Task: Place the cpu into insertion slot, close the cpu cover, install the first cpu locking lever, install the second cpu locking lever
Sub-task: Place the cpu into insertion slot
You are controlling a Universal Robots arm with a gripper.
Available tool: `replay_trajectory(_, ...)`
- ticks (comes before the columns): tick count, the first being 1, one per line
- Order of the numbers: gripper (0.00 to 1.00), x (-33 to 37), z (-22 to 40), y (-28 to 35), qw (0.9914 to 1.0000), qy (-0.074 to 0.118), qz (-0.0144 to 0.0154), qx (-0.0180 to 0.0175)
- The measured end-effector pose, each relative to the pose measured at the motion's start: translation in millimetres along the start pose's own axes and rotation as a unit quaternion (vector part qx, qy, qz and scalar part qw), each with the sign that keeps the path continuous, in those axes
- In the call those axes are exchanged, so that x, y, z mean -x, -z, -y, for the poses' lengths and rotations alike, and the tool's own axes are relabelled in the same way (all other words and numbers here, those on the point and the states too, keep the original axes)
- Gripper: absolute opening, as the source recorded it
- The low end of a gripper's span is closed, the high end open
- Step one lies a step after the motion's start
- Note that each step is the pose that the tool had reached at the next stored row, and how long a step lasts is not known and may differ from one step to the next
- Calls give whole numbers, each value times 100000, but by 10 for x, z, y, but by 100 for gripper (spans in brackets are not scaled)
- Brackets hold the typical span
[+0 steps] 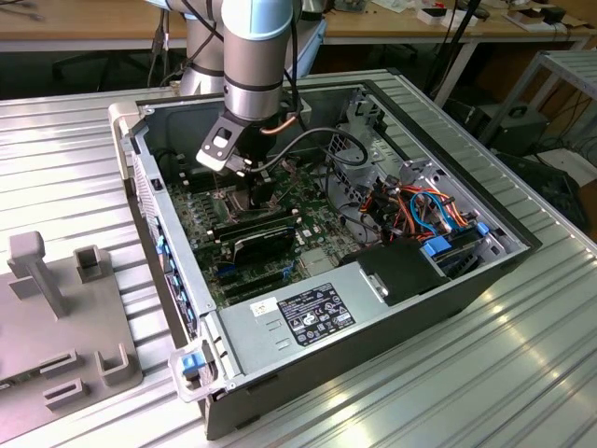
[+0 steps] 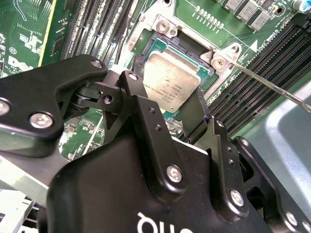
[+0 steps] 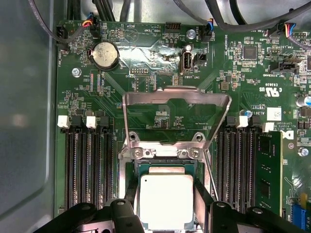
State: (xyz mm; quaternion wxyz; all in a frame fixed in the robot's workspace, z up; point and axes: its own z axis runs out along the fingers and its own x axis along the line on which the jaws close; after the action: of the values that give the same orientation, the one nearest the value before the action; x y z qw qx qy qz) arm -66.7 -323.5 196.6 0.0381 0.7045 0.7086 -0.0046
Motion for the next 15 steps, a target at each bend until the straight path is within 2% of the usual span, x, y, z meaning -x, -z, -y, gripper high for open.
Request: replay_trajectory(15,55,0,-11,-6,100000,196,-12,14)
